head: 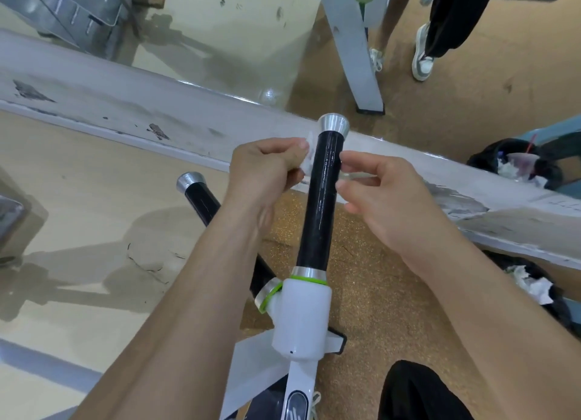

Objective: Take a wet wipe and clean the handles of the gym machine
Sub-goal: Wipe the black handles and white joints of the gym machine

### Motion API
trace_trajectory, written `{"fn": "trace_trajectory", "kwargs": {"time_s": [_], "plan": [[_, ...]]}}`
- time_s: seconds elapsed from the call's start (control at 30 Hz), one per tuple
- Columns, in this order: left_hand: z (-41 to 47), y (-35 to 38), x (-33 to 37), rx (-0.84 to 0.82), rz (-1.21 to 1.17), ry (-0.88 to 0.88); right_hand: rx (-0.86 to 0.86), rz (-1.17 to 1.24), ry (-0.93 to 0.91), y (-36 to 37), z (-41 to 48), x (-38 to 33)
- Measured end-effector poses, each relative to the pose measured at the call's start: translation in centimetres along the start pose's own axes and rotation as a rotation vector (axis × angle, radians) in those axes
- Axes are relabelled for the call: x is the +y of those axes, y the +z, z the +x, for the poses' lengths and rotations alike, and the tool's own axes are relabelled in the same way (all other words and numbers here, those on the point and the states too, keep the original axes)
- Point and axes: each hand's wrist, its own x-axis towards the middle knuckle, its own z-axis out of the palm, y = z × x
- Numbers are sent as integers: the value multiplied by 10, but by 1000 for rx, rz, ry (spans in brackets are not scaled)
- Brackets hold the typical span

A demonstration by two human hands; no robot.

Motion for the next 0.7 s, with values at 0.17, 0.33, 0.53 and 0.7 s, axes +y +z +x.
{"fn": "trace_trajectory", "kwargs": {"time_s": [0.17,0.33,0.53,0.7], "plan": [[-10,14,-10,115,132,121,30,-92,-78,6,0,5],[-14,7,-13,91,93,61,36,-46,-76,8,-3,8],[-36,-11,-18,44,286,173,18,10,-99,13,-11,17],[-27,-5,-14,32,401,235,8,48,-99,13,-12,22]]}}
